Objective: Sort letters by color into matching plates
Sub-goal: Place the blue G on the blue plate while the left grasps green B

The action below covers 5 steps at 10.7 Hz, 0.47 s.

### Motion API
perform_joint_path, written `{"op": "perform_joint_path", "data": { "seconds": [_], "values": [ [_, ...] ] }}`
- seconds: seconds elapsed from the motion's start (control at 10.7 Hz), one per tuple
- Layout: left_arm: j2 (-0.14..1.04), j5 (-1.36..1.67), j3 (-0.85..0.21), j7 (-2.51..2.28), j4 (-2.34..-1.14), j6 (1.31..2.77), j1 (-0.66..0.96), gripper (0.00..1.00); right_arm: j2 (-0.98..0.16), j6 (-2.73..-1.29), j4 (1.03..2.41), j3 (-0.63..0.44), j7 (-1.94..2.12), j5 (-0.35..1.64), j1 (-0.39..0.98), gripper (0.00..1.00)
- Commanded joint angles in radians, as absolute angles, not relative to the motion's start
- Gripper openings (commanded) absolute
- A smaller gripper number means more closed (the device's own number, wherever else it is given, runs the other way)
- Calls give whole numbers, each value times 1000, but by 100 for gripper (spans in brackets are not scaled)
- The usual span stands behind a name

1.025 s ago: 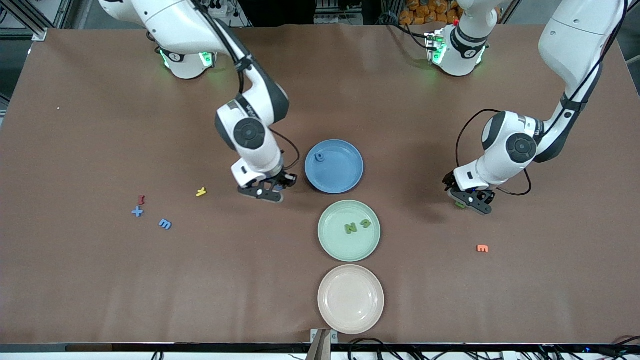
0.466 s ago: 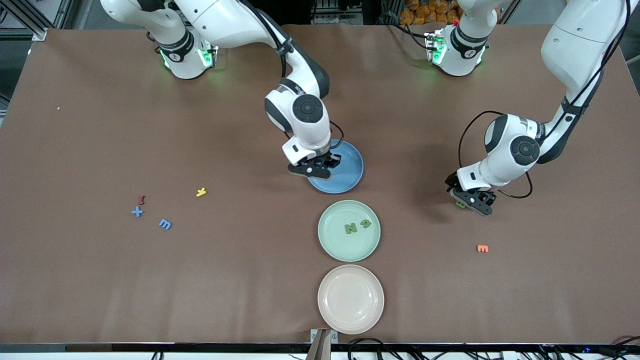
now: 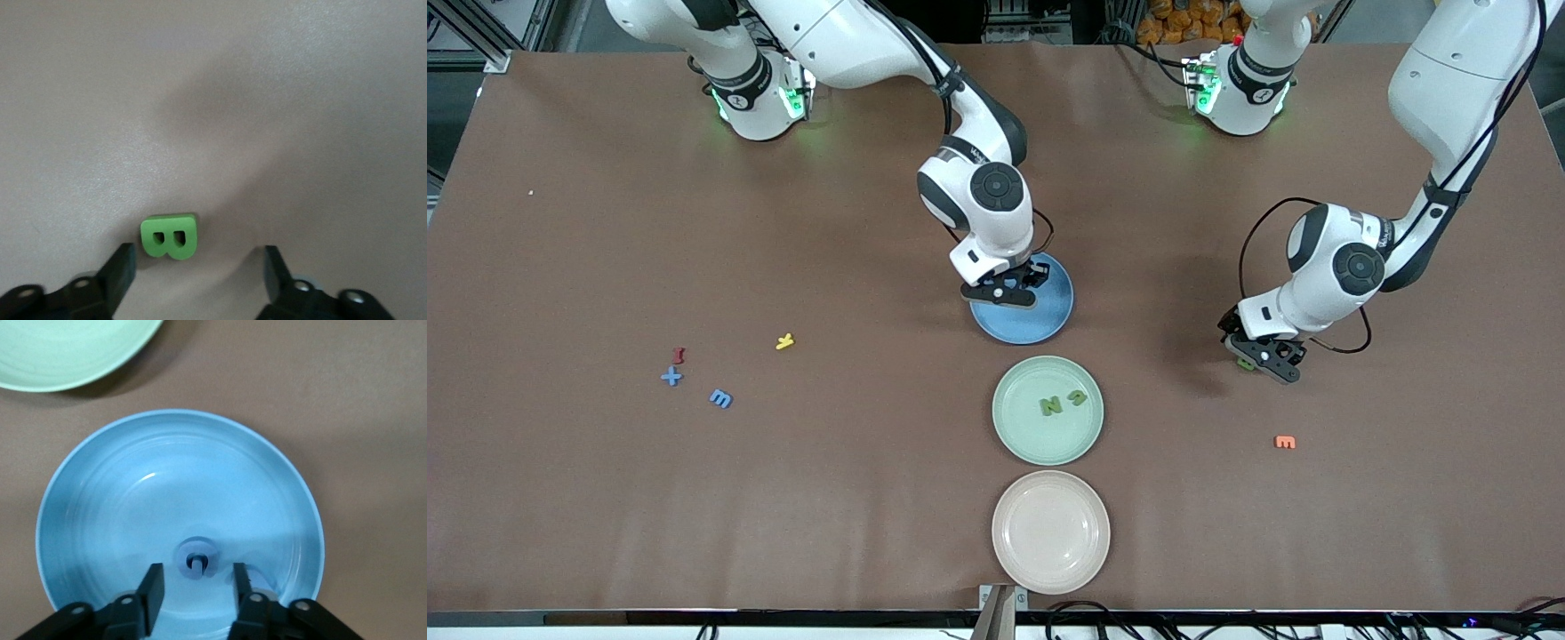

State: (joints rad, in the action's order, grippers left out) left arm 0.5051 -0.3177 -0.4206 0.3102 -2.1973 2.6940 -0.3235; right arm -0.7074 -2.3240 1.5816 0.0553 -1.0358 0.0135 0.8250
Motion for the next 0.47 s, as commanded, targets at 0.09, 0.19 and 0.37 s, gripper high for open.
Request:
{"op": "perform_joint_path", "data": {
  "seconds": [0.09,0.19,0.37],
  "values": [
    [538,-344,-433,322,-2171,2706,-336,65,-709,-2309,1557,60,-1032,-60,802,100],
    [541,-344,-433,322,-2165,2706,-333,45,-700,-2306,1560,60,-1022,-60,773,100],
    [541,-344,-433,322,-2158,2706,-331,3,-690,-2272,1559,52,-968,-64,723,100]
  ]
}}
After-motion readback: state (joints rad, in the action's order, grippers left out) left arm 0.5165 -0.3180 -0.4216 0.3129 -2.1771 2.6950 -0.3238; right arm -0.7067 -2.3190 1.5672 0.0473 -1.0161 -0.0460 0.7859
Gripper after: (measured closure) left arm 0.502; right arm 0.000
